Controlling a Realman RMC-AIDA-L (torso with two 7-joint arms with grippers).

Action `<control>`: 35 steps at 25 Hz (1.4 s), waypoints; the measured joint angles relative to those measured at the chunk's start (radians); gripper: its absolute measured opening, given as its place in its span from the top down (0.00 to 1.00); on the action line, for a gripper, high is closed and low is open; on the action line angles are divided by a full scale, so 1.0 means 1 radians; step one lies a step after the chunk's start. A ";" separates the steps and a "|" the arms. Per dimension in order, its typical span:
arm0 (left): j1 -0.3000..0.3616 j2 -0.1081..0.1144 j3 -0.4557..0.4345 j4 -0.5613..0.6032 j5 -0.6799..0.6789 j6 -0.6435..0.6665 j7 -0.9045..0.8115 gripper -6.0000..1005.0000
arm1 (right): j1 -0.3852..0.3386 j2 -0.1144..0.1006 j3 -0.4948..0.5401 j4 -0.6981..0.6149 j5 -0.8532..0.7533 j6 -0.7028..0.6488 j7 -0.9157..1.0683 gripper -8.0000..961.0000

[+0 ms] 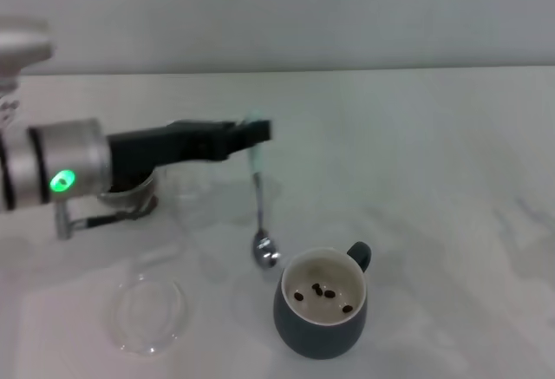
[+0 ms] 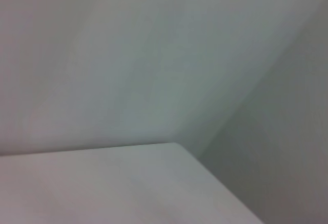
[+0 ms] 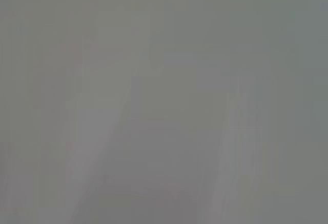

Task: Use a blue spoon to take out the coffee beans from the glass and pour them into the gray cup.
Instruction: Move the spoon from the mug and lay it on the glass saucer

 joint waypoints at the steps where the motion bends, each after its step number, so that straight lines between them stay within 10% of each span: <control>1: 0.019 0.000 -0.006 0.000 0.000 0.000 0.003 0.87 | 0.001 0.000 0.001 -0.001 0.001 0.000 0.000 0.63; 17: 0.264 -0.010 -0.200 -0.019 0.049 -0.010 0.079 0.87 | 0.007 -0.002 0.008 -0.004 0.005 -0.022 0.007 0.63; 35: 0.231 -0.014 -0.267 -0.232 0.035 -0.015 0.103 0.87 | 0.004 -0.002 0.007 0.000 0.005 -0.033 0.008 0.63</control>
